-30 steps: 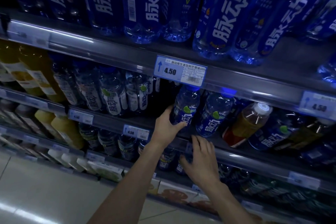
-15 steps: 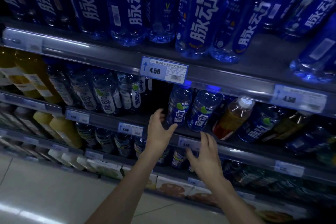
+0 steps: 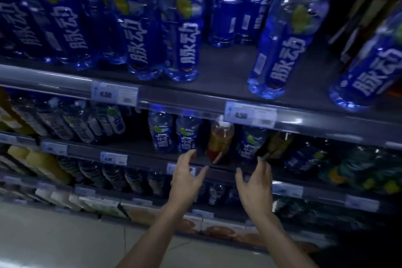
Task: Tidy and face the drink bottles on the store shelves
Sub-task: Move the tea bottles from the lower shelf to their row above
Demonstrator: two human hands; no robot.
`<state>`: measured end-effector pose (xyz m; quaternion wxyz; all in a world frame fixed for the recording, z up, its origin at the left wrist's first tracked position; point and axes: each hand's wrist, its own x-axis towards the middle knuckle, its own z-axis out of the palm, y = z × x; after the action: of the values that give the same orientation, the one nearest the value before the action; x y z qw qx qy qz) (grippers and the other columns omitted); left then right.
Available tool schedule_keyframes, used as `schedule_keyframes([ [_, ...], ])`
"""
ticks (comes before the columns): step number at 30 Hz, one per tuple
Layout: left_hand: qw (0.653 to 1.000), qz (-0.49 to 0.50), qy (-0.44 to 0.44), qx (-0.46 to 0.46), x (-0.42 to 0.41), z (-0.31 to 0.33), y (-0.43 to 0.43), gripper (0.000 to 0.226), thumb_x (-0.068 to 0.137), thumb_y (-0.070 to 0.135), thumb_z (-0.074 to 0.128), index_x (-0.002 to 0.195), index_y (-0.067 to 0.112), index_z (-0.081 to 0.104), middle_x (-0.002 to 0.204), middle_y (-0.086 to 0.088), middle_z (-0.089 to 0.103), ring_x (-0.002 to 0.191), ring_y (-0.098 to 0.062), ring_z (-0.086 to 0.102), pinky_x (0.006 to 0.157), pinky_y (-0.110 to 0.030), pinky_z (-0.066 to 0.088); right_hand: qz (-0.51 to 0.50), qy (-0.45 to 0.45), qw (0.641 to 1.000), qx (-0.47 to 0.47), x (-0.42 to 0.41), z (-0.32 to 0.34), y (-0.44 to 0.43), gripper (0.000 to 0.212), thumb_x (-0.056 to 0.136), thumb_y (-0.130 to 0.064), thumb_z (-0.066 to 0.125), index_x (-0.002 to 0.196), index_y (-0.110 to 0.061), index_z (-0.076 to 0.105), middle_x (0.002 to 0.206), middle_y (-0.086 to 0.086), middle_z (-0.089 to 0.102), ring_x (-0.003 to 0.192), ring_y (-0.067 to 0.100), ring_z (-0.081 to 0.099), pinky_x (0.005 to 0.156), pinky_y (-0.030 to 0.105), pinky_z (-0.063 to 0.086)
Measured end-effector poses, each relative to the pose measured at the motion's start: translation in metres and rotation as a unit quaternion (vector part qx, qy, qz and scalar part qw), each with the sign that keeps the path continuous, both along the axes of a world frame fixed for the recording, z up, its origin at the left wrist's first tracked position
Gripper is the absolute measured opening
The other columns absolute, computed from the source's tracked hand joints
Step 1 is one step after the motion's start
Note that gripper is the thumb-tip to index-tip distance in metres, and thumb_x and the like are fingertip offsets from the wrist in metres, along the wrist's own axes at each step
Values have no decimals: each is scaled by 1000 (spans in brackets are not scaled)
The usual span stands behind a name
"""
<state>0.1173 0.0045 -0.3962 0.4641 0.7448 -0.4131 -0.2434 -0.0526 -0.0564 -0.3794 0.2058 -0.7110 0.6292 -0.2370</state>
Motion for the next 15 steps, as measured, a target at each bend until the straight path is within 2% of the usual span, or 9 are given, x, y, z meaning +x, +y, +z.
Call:
schedule_keyframes([
  [2, 1000, 20, 0, -4, -14, 4, -15, 66, 87, 41, 65, 143, 32, 32, 140, 14, 36, 125, -3, 38, 97, -22, 35, -20, -11, 1000, 16, -19, 3, -14, 74, 94, -43, 52, 150, -8, 20, 155, 14, 24, 140, 29, 28, 106, 40, 38],
  [6, 998, 70, -2, -1, -27, 5, -43, 79, 82, 37, 72, 146, 29, 26, 146, 7, 32, 130, -12, 36, 102, -30, 36, -54, -39, 996, 53, -37, 7, -42, 78, 95, -45, 49, 153, -12, 9, 160, 10, 9, 145, 27, 16, 108, 45, 34],
  [10, 995, 98, -9, 32, -36, 3, -62, 90, 79, 43, 74, 149, 30, 19, 151, 9, 25, 134, -13, 30, 100, -28, 32, -55, -68, 996, 25, -39, 4, -59, 83, 94, -40, 55, 152, -4, 8, 158, 17, 12, 143, 34, 22, 108, 44, 37],
  [13, 992, 121, -14, 33, -42, 2, -70, 89, 78, 44, 74, 148, 25, 23, 146, 5, 31, 130, -14, 34, 93, -24, 31, -54, -74, 995, 28, -39, 1, -65, 84, 93, -41, 56, 152, -4, 7, 158, 18, 12, 143, 33, 19, 107, 44, 36],
  [15, 992, 123, -12, 21, -43, 1, -73, 84, 78, 42, 75, 145, 22, 28, 138, 3, 36, 125, -14, 40, 90, -22, 32, -57, -86, 995, 17, -37, 0, -67, 83, 92, -39, 58, 151, -3, 11, 156, 20, 16, 139, 37, 28, 102, 47, 42],
])
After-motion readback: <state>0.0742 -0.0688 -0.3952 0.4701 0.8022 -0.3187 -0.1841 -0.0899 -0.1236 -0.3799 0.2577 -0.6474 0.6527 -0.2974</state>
